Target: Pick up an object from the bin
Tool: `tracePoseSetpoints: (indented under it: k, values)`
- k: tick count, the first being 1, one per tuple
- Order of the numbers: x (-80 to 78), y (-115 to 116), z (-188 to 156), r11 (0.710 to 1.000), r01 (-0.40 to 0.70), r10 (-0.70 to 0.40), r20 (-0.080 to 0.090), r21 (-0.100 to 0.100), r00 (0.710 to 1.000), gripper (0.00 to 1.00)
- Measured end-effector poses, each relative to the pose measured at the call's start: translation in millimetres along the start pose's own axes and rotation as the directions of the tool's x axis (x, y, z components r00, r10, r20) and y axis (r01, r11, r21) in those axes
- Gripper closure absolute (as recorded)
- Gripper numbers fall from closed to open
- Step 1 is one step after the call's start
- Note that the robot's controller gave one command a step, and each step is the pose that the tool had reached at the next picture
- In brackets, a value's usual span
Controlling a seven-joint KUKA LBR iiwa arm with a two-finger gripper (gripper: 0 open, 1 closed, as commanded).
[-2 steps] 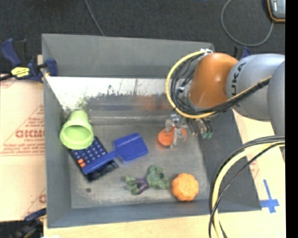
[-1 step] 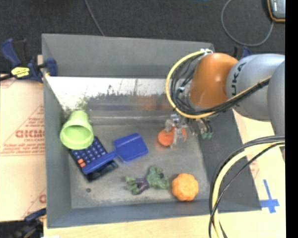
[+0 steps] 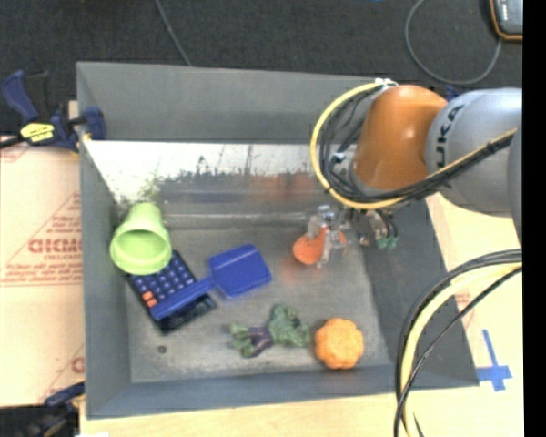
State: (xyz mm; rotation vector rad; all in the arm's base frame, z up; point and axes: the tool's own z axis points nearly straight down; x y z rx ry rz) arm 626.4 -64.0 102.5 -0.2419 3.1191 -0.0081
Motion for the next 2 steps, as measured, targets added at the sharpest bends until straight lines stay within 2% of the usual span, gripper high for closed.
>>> tracePoseSetpoints:
  k: [1, 2]
  values:
    - [-2.6, -1, -52, 1.000, -0.001, 0.001, 0.005, 0.002, 1.000, 1.00]
    - [-3.5, -2, -81, 1.000, -0.002, 0.002, 0.008, 0.003, 1.000, 1.00]
